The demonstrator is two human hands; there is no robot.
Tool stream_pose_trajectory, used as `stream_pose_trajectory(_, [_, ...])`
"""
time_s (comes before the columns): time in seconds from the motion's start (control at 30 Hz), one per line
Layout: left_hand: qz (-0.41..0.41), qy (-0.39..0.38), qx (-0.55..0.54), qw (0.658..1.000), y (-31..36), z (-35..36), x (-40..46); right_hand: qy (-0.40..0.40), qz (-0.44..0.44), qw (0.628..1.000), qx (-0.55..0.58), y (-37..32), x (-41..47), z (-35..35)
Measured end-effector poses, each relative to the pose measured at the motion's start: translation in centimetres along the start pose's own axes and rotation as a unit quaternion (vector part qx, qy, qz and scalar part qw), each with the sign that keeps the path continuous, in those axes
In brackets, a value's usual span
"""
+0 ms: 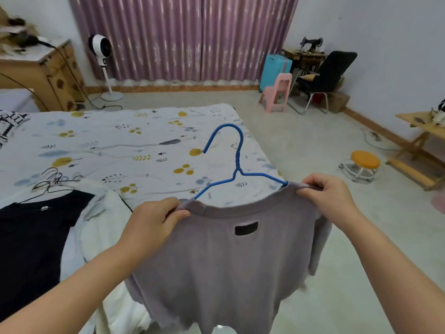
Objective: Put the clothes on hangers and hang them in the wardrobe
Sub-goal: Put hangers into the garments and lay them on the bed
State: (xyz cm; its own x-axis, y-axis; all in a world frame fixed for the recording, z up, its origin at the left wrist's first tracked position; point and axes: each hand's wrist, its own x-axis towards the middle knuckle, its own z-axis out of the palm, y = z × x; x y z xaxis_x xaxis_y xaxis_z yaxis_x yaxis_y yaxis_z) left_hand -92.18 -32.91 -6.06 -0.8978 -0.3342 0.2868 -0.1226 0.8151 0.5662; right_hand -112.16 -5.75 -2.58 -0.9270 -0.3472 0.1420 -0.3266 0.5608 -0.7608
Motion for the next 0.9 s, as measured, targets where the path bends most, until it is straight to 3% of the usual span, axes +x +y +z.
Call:
stream_pose_trajectory(0.43, [-0.107, 0.013, 0.028, 0.994, -14.4, 3.8, 18.7, -0.051, 0.046, 0.997, -0.031, 0.0, 21.0, 14.2])
stream_pose_trajectory(0.7, [-0.17, -0.013, 0.011, 0.985, -26.3, 10.4, 29.4, -0.058, 0.066, 0.983, -0.164, 4.1, 33.4, 26.7])
stream_pose_trajectory(0.9, [-0.206, -0.038, 0.019, 0.978, -35.4, 17.6, 33.7, -0.165, 0.064, 0.946, -0.27, 9.8, 34.9, 38.4])
